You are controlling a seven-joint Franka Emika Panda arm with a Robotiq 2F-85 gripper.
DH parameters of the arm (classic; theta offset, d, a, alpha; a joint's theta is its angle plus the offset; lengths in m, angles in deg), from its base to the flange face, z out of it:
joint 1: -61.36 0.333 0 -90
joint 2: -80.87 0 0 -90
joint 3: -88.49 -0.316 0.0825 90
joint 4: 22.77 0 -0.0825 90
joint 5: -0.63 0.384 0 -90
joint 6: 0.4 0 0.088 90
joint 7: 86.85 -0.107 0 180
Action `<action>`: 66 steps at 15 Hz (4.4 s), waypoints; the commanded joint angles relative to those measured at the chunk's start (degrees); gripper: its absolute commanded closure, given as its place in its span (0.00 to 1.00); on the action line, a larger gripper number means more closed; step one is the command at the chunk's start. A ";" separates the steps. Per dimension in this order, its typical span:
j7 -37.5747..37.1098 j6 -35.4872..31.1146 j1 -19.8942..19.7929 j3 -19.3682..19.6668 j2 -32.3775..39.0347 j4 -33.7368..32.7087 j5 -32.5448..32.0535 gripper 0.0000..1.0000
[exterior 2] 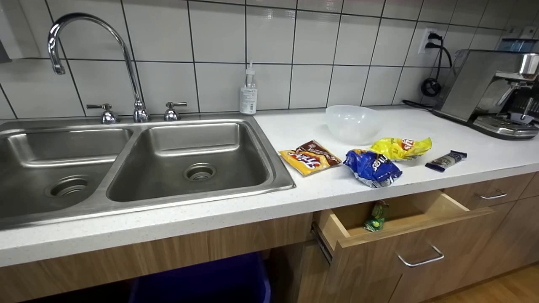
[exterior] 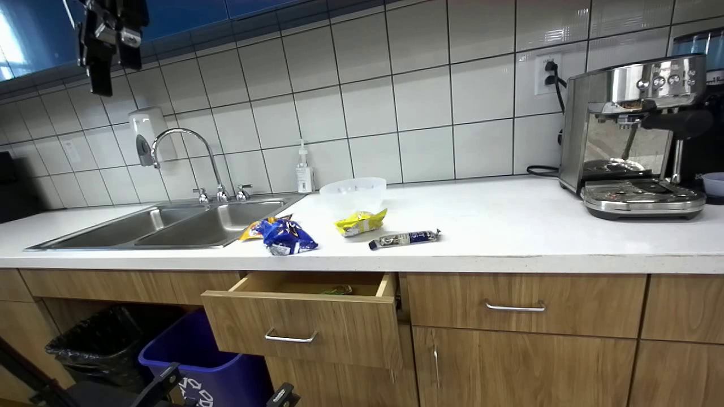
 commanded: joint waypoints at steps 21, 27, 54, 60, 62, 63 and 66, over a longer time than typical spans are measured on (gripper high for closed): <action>6.69 -26.99 0.86 4.72 21.54 8.00 -16.95 0.00; 6.65 -27.56 1.46 5.98 24.63 8.09 -18.71 0.00; 6.51 -55.46 1.03 7.52 33.10 13.13 -19.91 0.00; 6.38 -63.71 1.42 9.40 39.23 13.29 -20.32 0.00; 6.39 -65.57 1.73 9.94 40.96 13.23 -20.92 0.00; 6.63 -66.55 1.86 10.20 41.66 13.21 -21.23 0.00; 6.68 -68.74 2.32 11.01 43.67 12.91 -22.25 0.00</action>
